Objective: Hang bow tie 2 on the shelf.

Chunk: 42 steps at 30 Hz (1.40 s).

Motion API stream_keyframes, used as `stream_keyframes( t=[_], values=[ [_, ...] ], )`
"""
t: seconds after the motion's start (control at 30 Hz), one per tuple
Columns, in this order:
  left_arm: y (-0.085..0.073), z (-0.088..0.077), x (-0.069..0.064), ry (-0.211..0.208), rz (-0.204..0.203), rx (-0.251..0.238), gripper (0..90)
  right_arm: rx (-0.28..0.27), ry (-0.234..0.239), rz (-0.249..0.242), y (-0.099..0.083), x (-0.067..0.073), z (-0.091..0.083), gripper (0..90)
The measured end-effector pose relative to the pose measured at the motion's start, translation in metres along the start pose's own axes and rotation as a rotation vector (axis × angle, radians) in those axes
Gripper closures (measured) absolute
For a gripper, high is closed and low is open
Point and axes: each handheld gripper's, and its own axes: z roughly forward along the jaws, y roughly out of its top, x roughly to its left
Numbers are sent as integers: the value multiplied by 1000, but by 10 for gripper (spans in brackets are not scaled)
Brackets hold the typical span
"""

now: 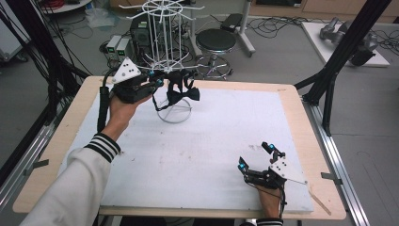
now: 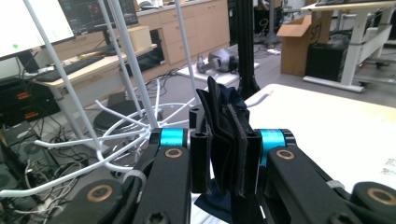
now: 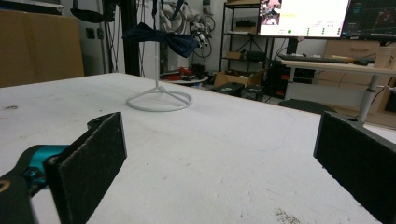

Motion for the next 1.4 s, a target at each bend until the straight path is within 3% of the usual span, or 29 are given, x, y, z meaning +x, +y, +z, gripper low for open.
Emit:
stream_keyframes(
  t=[0.4, 0.53, 0.83, 1.07, 1.23, 1.4],
  values=[
    [-1, 1, 0, 25, 11, 17, 763, 0, -1, -1, 0, 0, 0, 17],
    [0, 2, -2, 49, 39, 34, 766, -4, -4, -6, 0, -1, 0, 17],
    [1, 4, -1, 73, 37, 57, 758, -3, -6, -7, 0, 0, 0, 17],
    [2, 4, -2, 99, 30, 76, 617, -5, -9, -8, 0, 0, 0, 17],
    [4, 2, -1, 113, 20, 62, 517, -5, -8, -6, 0, 0, 0, 17],
    [5, -3, 0, 90, 21, 41, 389, -6, -9, -10, 0, -1, 0, 17]
  ],
)
